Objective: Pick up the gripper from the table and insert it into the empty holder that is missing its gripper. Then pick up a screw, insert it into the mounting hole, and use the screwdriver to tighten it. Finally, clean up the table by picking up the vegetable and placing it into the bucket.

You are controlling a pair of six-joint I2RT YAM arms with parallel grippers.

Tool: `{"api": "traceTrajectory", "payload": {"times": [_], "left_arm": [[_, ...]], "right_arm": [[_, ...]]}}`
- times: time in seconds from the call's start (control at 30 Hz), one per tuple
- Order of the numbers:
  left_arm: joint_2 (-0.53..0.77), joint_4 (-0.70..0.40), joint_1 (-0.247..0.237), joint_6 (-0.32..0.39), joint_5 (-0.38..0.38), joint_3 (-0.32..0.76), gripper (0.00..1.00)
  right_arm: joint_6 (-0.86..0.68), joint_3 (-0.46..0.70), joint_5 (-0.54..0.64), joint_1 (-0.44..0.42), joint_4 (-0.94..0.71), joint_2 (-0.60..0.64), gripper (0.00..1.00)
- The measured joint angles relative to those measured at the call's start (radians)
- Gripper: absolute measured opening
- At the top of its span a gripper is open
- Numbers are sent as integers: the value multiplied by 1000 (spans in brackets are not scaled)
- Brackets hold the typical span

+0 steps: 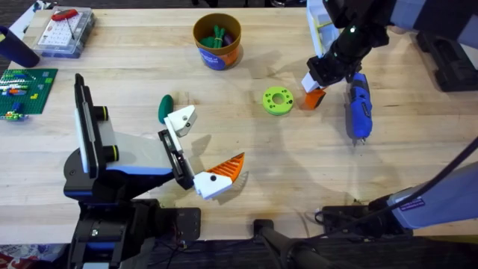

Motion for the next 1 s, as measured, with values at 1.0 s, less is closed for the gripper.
{"api": "traceTrajectory", "payload": {"times": [1.0], "left_arm": [[0, 0, 0, 0, 0, 0, 985]], "right_arm": [[-25, 0, 34, 0, 2, 0, 18]]}}
